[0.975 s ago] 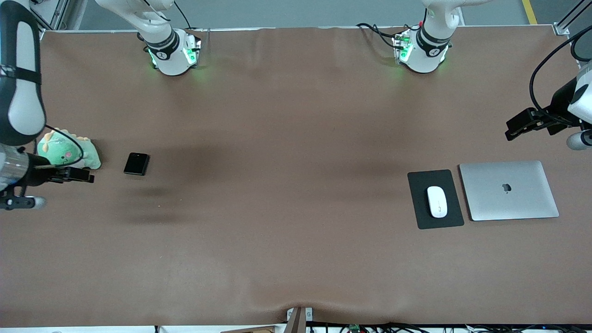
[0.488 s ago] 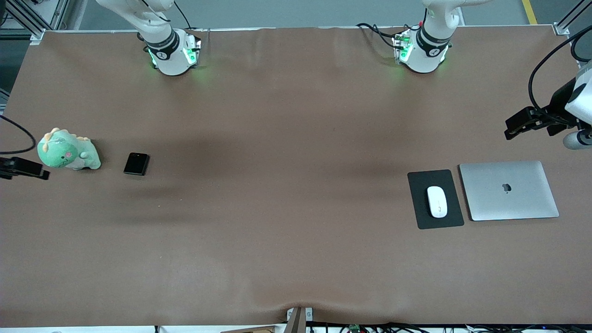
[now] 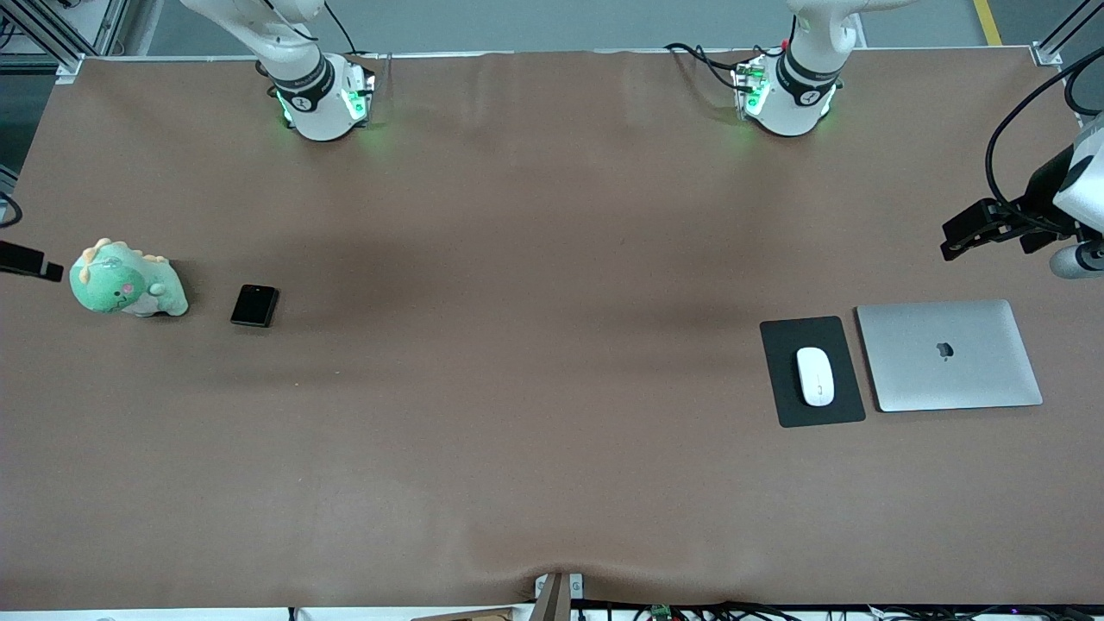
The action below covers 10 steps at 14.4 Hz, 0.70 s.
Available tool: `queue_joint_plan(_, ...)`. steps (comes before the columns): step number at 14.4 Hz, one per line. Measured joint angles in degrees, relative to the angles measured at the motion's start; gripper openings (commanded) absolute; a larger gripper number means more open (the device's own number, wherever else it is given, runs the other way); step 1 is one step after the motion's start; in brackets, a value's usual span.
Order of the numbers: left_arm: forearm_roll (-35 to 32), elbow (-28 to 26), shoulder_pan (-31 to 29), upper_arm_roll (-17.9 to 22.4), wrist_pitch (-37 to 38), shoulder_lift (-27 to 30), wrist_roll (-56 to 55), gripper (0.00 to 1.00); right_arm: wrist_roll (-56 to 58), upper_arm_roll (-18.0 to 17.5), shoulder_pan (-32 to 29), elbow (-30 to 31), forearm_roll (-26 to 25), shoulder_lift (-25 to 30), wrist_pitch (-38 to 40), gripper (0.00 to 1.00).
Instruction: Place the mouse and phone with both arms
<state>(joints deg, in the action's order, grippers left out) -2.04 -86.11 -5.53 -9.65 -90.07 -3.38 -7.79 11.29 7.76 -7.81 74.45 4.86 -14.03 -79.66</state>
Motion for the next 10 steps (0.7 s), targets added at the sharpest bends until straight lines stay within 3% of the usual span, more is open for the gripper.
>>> queue_joint_plan(5,0.0,0.02,0.0,-0.01,0.14,0.0,0.0,1.0,0.0,-0.66,0.58,1.74,0.0,4.69,0.7,1.0)
queue_joint_plan(10,0.0,0.04,0.0,0.0,0.51,0.04,0.0,1.0,0.0,-1.1,1.6,12.37,0.0,12.79,-3.92,1.0)
